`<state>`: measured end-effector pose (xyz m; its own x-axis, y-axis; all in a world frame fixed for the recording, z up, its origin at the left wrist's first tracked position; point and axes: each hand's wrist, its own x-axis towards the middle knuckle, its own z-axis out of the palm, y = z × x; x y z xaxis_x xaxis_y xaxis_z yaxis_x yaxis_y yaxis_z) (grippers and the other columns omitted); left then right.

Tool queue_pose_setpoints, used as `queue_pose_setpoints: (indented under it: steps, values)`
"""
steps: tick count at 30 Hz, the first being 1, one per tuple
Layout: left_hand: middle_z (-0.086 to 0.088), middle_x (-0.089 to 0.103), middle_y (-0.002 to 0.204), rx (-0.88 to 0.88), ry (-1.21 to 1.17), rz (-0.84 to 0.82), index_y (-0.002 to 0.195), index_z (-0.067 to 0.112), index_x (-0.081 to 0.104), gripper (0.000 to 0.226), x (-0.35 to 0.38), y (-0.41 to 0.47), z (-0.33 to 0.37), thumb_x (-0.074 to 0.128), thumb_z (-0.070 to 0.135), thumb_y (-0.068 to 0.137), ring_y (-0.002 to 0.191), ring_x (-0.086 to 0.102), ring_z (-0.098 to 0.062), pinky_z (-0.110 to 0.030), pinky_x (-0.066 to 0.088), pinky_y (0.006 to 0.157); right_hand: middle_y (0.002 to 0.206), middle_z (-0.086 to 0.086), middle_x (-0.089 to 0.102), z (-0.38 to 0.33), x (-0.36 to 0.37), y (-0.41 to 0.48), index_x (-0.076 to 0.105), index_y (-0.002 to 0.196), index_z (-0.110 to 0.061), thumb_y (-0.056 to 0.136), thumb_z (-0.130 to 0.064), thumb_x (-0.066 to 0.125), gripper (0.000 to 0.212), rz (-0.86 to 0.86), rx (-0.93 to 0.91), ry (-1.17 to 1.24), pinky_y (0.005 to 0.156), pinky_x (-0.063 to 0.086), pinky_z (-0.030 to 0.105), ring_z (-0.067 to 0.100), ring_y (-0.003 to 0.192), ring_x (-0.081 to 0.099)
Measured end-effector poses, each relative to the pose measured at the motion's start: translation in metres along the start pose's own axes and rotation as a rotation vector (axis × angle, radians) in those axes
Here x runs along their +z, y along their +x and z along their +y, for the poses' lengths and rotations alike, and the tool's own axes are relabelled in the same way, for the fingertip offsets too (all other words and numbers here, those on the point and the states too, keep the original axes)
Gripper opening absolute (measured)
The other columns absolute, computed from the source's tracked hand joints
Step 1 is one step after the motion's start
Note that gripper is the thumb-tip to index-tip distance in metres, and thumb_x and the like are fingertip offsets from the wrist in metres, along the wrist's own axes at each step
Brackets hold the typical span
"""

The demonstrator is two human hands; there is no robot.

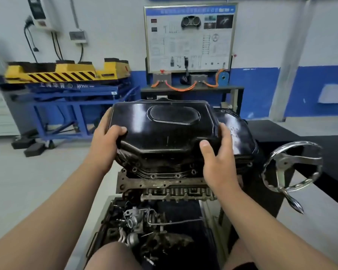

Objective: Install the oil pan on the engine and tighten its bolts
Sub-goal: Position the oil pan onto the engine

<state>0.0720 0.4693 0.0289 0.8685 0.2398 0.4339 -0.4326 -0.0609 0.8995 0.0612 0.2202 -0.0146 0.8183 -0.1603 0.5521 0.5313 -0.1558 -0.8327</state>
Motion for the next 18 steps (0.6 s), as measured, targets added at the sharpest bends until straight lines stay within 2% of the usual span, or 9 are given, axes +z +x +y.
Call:
queue_pose_setpoints:
  steps: [3,5,6,9,11,13,14,16,18]
  values:
    - [0.015,0.067,0.094,-0.001,0.019,0.019,0.104,0.056,0.059,0.049,0.002,-0.010,-0.013,0.048,0.026,0.066,0.089,0.061,-0.014,-0.024,0.050,0.063,0.151,-0.007,0.028,0.004,0.000,-0.003,0.016,0.149,-0.028,0.094,-0.026,0.052,0.066,-0.067,0.006,-0.053,0.111,0.023,0.023,0.003,0.136,0.025]
    - [0.018,0.066,0.090,-0.005,0.036,0.056,0.101,0.055,0.060,0.044,0.003,-0.012,-0.012,0.047,0.026,0.070,0.082,0.061,-0.007,-0.018,0.048,0.058,0.152,-0.005,0.025,0.005,-0.001,-0.003,0.014,0.149,-0.028,0.094,-0.026,0.052,0.067,-0.094,0.007,-0.067,0.114,0.022,0.029,0.007,0.138,0.023]
    - [0.020,0.065,0.091,-0.003,0.076,0.097,0.106,0.052,0.059,0.043,0.003,-0.013,-0.010,0.049,0.028,0.072,0.082,0.061,-0.005,-0.017,0.048,0.058,0.153,-0.005,0.024,0.004,-0.002,-0.002,0.013,0.149,-0.028,0.093,-0.027,0.051,0.068,-0.104,0.011,-0.071,0.114,0.021,0.029,0.008,0.138,0.023]
    - [0.017,0.051,0.121,0.096,0.350,0.286,0.139,0.032,0.042,0.057,0.005,-0.019,0.000,0.057,0.034,0.084,0.110,0.051,-0.005,-0.026,0.046,0.091,0.154,-0.006,0.019,0.001,-0.003,-0.003,0.009,0.149,-0.030,0.094,-0.031,0.050,0.068,-0.123,0.027,-0.097,0.111,0.021,0.027,0.009,0.139,0.021]
    - [0.005,0.041,0.141,0.185,0.617,0.287,0.144,0.027,0.035,0.065,0.017,-0.025,0.008,0.056,0.044,0.085,0.128,0.041,-0.016,-0.038,0.036,0.107,0.154,-0.008,0.015,-0.001,-0.002,-0.007,0.008,0.149,-0.030,0.094,-0.031,0.049,0.068,-0.123,0.034,-0.117,0.108,0.019,0.024,0.009,0.139,0.019]
    - [-0.005,0.020,0.156,0.125,0.987,0.194,0.145,0.030,0.030,0.072,0.039,-0.034,0.012,0.046,0.063,0.083,0.141,0.019,-0.031,-0.053,0.024,0.111,0.155,-0.008,0.013,-0.001,-0.002,-0.013,0.007,0.149,-0.029,0.095,-0.031,0.048,0.069,-0.119,0.035,-0.140,0.108,0.017,0.024,0.008,0.139,0.017]
    - [-0.006,0.010,0.159,0.058,1.111,0.169,0.147,0.032,0.025,0.076,0.046,-0.037,0.014,0.039,0.071,0.082,0.144,0.009,-0.033,-0.057,0.019,0.110,0.155,-0.008,0.011,-0.001,-0.003,-0.015,0.006,0.149,-0.028,0.095,-0.031,0.048,0.069,-0.122,0.036,-0.151,0.109,0.017,0.024,0.009,0.140,0.016]
    - [-0.007,0.001,0.160,0.002,1.202,0.171,0.149,0.031,0.019,0.079,0.053,-0.040,0.016,0.029,0.074,0.084,0.145,-0.001,-0.034,-0.060,0.012,0.111,0.155,-0.008,0.009,0.000,-0.004,-0.017,0.005,0.149,-0.029,0.095,-0.032,0.048,0.070,-0.132,0.043,-0.166,0.112,0.017,0.027,0.009,0.140,0.014]
    - [-0.007,0.004,0.160,0.064,1.262,0.140,0.150,0.027,0.018,0.076,0.062,-0.043,0.018,0.026,0.070,0.088,0.146,-0.002,-0.033,-0.062,0.007,0.112,0.156,-0.007,0.007,-0.001,-0.004,-0.018,0.004,0.149,-0.028,0.095,-0.032,0.048,0.070,-0.134,0.042,-0.176,0.114,0.016,0.031,0.011,0.141,0.012]
